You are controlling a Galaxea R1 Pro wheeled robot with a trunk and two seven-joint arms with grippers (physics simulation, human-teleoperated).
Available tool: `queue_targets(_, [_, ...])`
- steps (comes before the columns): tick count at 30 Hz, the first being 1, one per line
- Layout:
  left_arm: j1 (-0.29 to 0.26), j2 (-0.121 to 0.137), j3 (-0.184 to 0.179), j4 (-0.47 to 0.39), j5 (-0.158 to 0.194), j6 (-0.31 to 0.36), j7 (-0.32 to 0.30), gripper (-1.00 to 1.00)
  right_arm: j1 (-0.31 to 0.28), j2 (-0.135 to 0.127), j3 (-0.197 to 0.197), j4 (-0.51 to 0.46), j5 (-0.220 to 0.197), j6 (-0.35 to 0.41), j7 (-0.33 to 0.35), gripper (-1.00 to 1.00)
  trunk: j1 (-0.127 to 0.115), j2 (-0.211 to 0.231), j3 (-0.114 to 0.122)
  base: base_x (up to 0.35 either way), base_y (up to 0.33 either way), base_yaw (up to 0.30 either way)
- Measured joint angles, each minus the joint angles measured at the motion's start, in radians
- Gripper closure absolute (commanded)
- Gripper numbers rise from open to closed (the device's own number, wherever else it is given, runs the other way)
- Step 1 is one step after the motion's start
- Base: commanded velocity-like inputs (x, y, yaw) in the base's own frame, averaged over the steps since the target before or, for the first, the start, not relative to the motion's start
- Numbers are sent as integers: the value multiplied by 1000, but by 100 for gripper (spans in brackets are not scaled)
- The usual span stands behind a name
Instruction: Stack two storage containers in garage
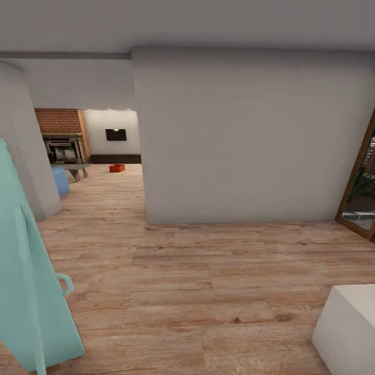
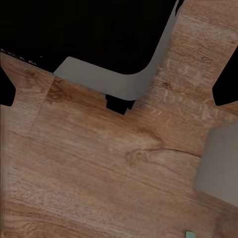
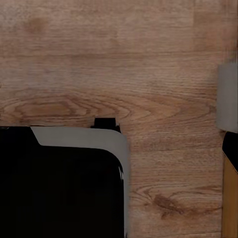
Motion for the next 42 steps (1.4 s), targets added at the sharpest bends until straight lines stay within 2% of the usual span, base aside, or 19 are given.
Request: queue_targets(42, [0, 0, 0, 0, 0, 0, 0, -100, 0, 5, -1, 0, 0, 0, 0, -100, 0, 0, 0, 322, 0, 0])
